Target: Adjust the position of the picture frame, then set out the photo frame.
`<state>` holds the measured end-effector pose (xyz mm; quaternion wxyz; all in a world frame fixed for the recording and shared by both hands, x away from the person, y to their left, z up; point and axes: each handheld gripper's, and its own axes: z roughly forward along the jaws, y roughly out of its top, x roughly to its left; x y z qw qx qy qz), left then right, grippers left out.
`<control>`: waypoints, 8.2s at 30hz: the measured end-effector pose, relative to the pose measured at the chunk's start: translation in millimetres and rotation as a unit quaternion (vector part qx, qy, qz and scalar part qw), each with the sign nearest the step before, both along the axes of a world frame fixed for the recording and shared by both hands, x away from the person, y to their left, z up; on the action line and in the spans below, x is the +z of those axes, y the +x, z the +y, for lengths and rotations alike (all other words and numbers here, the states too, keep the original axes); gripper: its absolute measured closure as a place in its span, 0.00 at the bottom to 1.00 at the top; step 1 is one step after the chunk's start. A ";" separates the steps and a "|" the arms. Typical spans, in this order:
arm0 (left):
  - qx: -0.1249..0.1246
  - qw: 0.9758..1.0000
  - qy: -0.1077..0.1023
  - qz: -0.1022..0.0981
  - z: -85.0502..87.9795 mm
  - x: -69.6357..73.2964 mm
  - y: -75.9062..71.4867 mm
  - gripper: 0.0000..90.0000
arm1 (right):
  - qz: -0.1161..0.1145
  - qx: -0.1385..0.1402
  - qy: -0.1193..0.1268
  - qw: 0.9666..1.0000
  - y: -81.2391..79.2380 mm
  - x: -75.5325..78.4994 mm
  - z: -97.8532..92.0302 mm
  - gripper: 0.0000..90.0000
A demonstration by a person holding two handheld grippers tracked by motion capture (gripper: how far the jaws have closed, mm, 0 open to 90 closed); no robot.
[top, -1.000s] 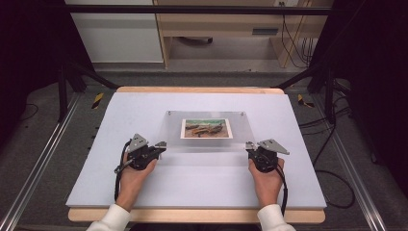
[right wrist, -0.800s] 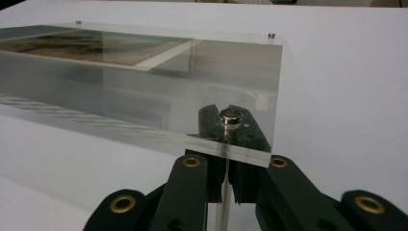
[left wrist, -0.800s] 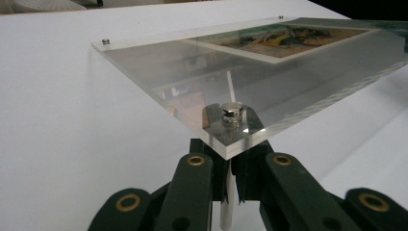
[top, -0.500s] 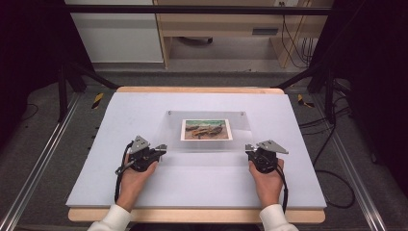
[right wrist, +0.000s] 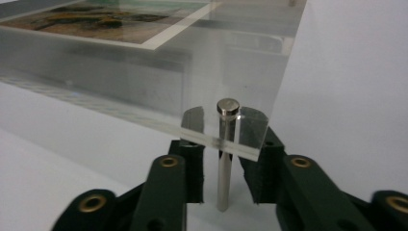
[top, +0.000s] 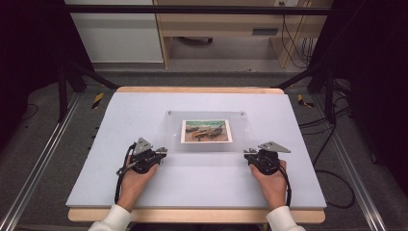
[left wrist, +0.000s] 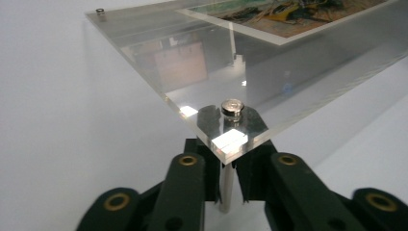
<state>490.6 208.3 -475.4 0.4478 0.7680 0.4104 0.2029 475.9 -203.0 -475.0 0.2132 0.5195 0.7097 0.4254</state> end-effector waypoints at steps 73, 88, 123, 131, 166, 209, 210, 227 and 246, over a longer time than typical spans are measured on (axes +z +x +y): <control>0.007 0.988 -0.098 0.115 5.7 20.0 45.1 0.17 | 0.071 0.069 0.038 0.994 49.8 32.0 -8.3 0.21; 0.004 0.982 -0.122 0.146 1.2 16.4 48.0 0.15 | 0.107 0.066 0.099 0.987 52.5 24.1 -16.5 0.19; -0.005 0.988 -0.103 0.112 4.5 21.4 32.6 0.24 | 0.089 0.061 0.096 0.990 34.8 25.9 -12.5 0.24; 0.000 0.992 -0.092 0.091 3.3 24.8 20.7 0.27 | 0.059 0.066 0.077 0.993 23.5 27.1 -11.3 0.26; 0.005 0.995 -0.071 0.068 1.0 28.1 6.4 0.31 | 0.019 0.077 0.046 0.996 7.9 26.9 -10.0 0.27; 0.007 0.998 -0.059 0.038 2.7 28.7 -13.7 0.39 | -0.008 0.082 0.010 0.997 -14.1 27.6 -8.9 0.33; 0.007 0.998 -0.058 0.037 2.5 28.7 -14.3 0.39 | -0.009 0.083 0.008 0.997 -14.3 27.7 -9.0 0.33; 0.012 0.998 -0.055 0.030 1.5 28.2 -18.7 0.40 | -0.013 0.082 0.001 0.997 -20.9 27.0 -9.6 0.36; 0.020 0.998 -0.052 0.022 0.7 27.0 -28.7 0.43 | -0.021 0.084 -0.016 0.996 -29.4 26.6 -9.6 0.40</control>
